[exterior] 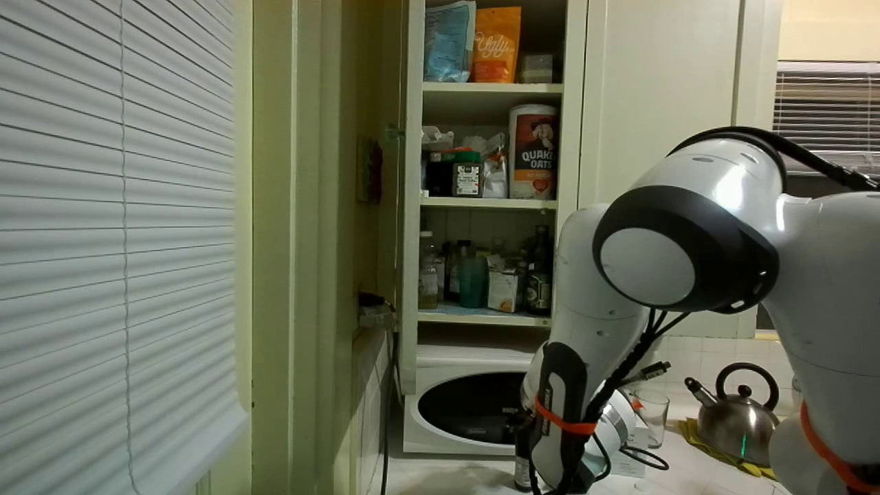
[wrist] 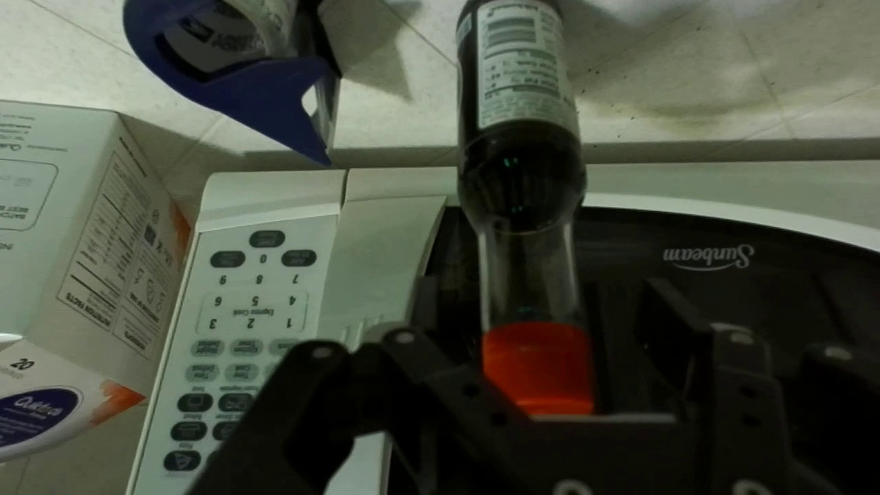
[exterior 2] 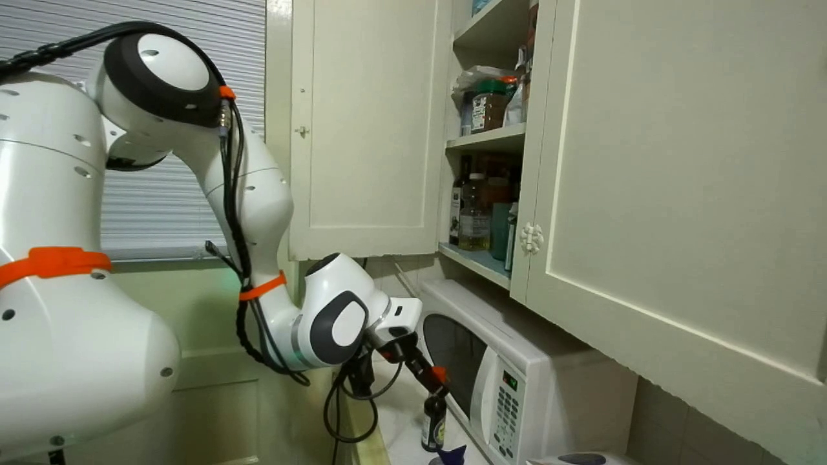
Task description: Put the bottle inside the cupboard
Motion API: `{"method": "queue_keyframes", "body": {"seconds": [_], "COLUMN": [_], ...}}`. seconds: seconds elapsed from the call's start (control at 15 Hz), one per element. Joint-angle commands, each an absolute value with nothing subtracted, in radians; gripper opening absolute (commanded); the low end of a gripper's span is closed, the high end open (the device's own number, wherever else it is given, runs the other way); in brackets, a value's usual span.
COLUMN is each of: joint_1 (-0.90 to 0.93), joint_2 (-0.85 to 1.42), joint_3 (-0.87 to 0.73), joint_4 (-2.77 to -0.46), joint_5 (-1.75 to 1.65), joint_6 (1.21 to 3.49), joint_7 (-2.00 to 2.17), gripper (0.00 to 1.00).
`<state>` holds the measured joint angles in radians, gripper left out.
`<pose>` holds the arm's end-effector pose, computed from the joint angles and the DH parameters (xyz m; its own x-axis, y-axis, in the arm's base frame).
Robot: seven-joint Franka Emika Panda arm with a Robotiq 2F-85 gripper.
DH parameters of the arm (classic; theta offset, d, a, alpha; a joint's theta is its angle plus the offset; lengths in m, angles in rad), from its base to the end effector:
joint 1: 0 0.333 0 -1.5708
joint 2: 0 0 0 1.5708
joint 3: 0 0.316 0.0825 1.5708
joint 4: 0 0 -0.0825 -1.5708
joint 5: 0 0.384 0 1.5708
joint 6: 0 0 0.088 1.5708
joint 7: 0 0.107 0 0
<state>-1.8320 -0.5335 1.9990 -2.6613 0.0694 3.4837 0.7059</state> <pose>0.4599 0.0474 0.2417 0.6717 -0.2861 0.6834 -0.3959 -0.9183 0.0047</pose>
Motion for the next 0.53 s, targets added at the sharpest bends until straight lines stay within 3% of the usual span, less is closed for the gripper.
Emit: {"method": "queue_keyframes", "body": {"seconds": [0.0, 0.13, 0.2, 0.33, 0.47], "joint_1": [-1.873, -1.878, -1.880, -1.880, -1.881], "joint_2": [-0.567, -0.569, -0.568, -0.567, -0.565], "joint_3": [2.060, 2.062, 2.063, 2.061, 2.057], "joint_4": [-2.670, -2.671, -2.672, -2.672, -2.670], "joint_5": [0.112, 0.111, 0.110, 0.113, 0.114], "joint_6": [3.549, 3.541, 3.536, 3.524, 3.523], "joint_7": [0.695, 0.695, 0.694, 0.694, 0.692], "gripper": [0.60, 0.37, 0.33, 0.12, 0.12]}}
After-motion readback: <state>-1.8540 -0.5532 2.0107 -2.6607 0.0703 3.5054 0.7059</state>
